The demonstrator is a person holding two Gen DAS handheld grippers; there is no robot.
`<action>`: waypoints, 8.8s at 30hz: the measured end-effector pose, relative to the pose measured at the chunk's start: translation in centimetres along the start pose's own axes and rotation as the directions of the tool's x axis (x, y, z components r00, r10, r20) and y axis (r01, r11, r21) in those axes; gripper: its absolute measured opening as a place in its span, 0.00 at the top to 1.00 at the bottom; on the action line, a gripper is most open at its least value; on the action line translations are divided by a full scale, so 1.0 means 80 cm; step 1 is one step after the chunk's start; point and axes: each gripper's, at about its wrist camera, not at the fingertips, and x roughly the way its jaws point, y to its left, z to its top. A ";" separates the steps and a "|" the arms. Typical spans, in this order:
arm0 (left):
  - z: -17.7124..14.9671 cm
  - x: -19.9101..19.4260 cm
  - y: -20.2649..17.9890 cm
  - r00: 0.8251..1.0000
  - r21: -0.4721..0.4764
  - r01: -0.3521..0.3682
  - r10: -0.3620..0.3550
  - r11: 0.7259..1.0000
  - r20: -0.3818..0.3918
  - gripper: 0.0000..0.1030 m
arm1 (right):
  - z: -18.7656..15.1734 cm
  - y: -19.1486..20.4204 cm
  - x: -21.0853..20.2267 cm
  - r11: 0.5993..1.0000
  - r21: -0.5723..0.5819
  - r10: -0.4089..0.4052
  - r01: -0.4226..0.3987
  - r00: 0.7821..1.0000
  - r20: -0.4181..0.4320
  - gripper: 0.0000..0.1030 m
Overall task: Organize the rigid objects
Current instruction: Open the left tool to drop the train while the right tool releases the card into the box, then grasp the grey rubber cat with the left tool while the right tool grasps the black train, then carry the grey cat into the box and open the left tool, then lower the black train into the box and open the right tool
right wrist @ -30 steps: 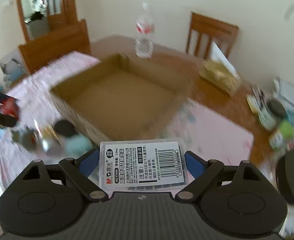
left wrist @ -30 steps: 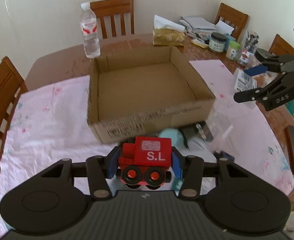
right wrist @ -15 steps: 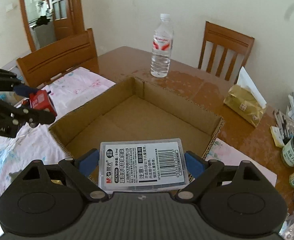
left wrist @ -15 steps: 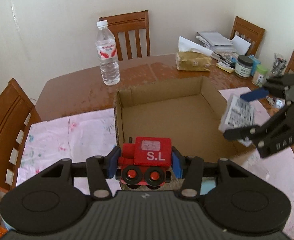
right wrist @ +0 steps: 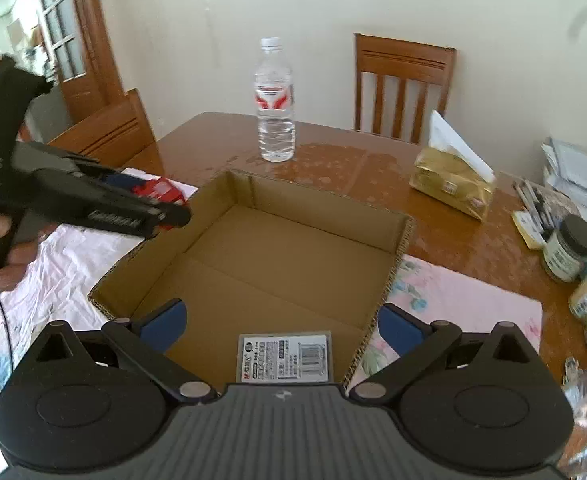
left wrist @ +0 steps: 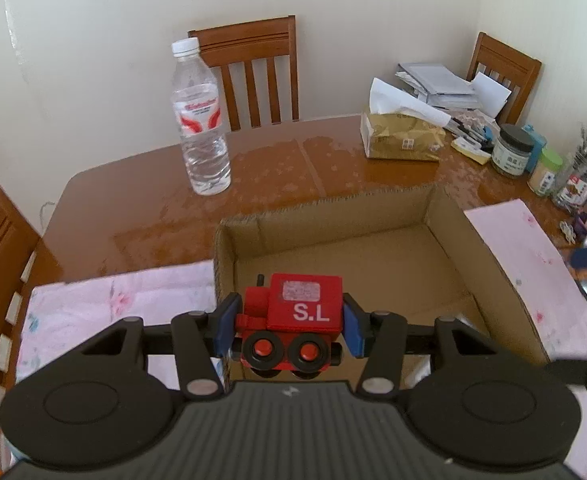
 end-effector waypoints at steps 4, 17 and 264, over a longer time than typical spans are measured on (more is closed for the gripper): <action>0.015 0.007 0.002 0.998 -0.030 -0.040 0.042 0.999 0.055 0.00 | -0.005 -0.006 -0.008 0.999 0.039 -0.021 0.020 1.000 0.008 0.00; -0.003 -0.026 -0.007 0.997 0.009 -0.046 0.045 0.999 0.067 0.01 | -0.021 -0.005 -0.015 0.990 0.084 -0.116 0.117 0.993 -0.025 0.00; -0.197 -0.156 0.004 0.985 -0.174 -0.151 0.163 0.973 0.057 0.03 | -0.017 0.023 0.001 0.987 -0.012 -0.158 0.158 0.987 -0.028 0.00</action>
